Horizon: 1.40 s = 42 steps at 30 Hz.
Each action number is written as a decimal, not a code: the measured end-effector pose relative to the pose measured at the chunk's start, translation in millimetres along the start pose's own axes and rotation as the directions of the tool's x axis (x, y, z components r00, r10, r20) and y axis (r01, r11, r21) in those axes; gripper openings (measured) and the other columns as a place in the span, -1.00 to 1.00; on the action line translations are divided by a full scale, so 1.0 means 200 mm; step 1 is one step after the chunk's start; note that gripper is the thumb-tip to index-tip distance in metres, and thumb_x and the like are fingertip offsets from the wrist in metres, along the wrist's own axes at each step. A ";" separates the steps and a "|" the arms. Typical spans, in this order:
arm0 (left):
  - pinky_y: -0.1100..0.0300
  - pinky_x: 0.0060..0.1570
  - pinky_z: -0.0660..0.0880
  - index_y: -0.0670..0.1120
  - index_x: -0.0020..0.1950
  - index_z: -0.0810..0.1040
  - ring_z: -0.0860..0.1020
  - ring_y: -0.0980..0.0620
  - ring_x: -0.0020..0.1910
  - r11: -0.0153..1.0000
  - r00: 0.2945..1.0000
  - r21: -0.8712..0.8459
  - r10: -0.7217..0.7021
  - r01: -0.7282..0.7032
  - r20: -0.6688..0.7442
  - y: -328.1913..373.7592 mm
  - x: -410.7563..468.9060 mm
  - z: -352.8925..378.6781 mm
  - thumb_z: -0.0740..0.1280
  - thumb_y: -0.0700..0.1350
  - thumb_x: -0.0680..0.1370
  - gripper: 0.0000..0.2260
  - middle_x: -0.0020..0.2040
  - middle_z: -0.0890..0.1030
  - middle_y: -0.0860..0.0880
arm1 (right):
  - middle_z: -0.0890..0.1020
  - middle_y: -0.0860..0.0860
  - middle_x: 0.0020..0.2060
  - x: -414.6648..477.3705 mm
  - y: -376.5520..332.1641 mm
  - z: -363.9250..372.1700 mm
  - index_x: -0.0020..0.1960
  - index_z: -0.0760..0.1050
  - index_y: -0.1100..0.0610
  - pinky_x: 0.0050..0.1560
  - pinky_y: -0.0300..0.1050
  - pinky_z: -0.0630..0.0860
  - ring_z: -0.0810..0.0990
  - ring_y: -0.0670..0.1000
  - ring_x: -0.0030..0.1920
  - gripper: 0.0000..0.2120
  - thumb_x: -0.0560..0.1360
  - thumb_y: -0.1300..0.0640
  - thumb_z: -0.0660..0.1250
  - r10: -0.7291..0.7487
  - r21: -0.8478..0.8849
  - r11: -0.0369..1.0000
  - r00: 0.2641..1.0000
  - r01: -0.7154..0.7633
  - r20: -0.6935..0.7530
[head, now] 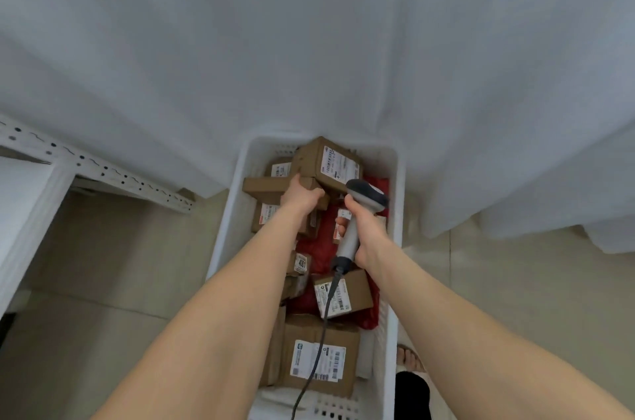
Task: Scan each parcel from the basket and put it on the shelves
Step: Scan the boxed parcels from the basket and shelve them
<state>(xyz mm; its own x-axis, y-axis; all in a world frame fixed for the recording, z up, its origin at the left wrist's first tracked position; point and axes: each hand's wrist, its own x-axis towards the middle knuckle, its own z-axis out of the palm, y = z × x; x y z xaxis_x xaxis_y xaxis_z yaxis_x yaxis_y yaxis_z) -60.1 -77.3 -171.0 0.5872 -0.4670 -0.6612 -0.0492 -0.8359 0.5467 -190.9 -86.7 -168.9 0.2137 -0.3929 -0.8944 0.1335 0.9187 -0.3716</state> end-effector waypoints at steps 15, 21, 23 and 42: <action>0.06 -0.30 0.59 -0.05 0.13 0.38 0.51 -0.11 0.01 0.981 0.979 -0.127 -0.165 0.149 -0.123 -0.21 0.41 0.14 0.38 0.06 0.52 -0.70 0.16 0.51 -0.13 | 0.58 0.05 -0.31 0.37 0.09 0.01 0.12 0.48 0.14 -0.35 -0.19 0.43 0.48 -0.06 -0.40 -0.69 0.51 -0.01 0.43 0.071 -0.079 0.995 0.994 -0.065 0.082; -0.03 -0.17 0.64 0.06 0.24 0.36 0.53 -0.11 -0.01 0.953 0.961 -0.244 -0.220 0.177 -0.164 -0.28 0.18 0.01 0.25 -0.10 0.58 -0.76 0.20 0.49 -0.09 | 0.59 0.05 -0.30 0.15 0.07 0.03 0.16 0.48 0.15 -0.32 -0.19 0.46 0.49 -0.06 -0.40 -0.66 0.50 0.00 0.44 0.065 -0.092 0.994 0.996 -0.059 0.063; -0.06 -0.15 0.64 0.17 0.46 0.21 0.52 -0.10 0.12 0.929 0.975 -0.340 -0.194 0.146 -0.111 -0.29 0.06 -0.07 0.23 -0.15 0.58 -0.51 0.26 0.45 -0.01 | 0.60 0.05 -0.30 0.02 0.05 0.04 0.16 0.48 0.15 -0.31 -0.18 0.47 0.50 -0.06 -0.40 -0.66 0.50 -0.01 0.44 0.064 -0.091 0.994 0.996 -0.058 0.058; 0.07 -0.21 0.57 0.01 0.31 0.50 0.53 -0.01 -0.13 0.908 0.986 -0.417 0.092 -0.025 0.140 0.30 -1.29 -1.24 0.24 -0.28 0.49 -0.58 -0.05 0.58 -0.04 | 0.64 0.03 -0.35 -1.66 -0.31 0.39 0.19 0.51 0.16 -0.33 -0.17 0.54 0.58 -0.03 -0.36 -0.61 0.44 0.03 0.49 -0.198 -0.041 0.978 0.974 0.204 0.112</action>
<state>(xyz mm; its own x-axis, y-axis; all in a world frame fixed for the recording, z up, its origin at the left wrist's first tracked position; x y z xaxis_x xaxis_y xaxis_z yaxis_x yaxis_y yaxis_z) -13.6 64.6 159.7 0.4611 -0.5776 -0.6737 0.2775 -0.6273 0.7277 -194.3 -15.3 171.2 0.2906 -0.5689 -0.7694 0.1347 0.8204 -0.5557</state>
